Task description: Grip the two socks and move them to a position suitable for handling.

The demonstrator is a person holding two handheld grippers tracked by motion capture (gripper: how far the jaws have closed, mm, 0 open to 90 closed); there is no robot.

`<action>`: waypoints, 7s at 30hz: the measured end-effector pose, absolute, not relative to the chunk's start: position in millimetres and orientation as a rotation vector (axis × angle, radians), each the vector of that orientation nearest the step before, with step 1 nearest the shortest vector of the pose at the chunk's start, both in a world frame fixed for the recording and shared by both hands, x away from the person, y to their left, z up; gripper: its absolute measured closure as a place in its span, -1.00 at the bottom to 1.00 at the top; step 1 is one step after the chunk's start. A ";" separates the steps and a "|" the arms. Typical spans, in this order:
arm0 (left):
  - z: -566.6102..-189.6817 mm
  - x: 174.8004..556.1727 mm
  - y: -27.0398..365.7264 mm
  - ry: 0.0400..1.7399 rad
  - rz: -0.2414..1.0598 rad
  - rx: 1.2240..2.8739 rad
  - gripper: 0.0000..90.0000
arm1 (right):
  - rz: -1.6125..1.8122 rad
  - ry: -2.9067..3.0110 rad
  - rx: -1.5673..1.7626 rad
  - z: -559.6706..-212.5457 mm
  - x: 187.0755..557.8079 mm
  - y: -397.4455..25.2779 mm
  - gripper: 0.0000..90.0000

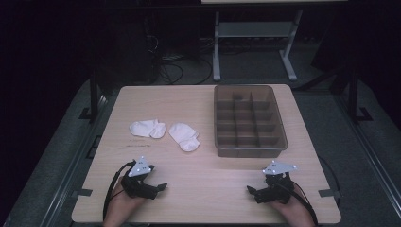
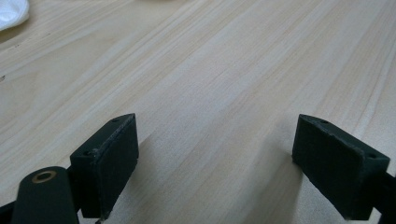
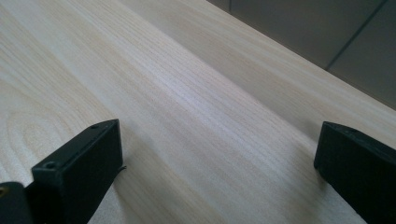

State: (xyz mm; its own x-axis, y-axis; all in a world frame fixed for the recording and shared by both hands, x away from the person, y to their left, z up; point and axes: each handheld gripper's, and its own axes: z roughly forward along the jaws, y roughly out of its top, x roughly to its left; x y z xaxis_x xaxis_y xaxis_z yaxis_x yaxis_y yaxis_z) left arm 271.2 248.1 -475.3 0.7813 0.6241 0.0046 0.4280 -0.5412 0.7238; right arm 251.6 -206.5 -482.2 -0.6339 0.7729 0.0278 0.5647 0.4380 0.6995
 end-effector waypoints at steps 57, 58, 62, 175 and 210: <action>-445.2 300.8 240.9 0.786 0.354 2.175 -0.67 | 0.998 2.394 1.163 -482.1 251.2 -206.1 -0.98; -444.5 302.0 240.7 0.783 0.357 2.179 -0.67 | 0.998 2.394 1.164 -482.1 251.2 -206.1 -0.98; -440.4 305.9 238.6 0.783 0.364 2.163 -0.67 | 0.997 2.394 1.163 -482.1 251.2 -206.2 -0.98; -444.0 387.2 159.2 0.701 0.231 2.185 0.96 | 1.000 2.397 1.153 -482.3 253.7 -205.8 -0.98; -355.7 360.1 201.1 0.671 0.326 1.982 0.97 | 1.001 2.399 1.152 -482.3 254.8 -205.1 -0.98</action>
State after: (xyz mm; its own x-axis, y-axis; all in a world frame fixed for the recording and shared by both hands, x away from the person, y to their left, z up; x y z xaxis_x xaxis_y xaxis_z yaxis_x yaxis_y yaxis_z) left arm 360.1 201.1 -355.7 0.8115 0.5821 -0.0513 0.3190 -0.3678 0.8735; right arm 254.8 -205.1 -482.3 -0.6347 0.7722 0.0303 0.5648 0.4368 0.7002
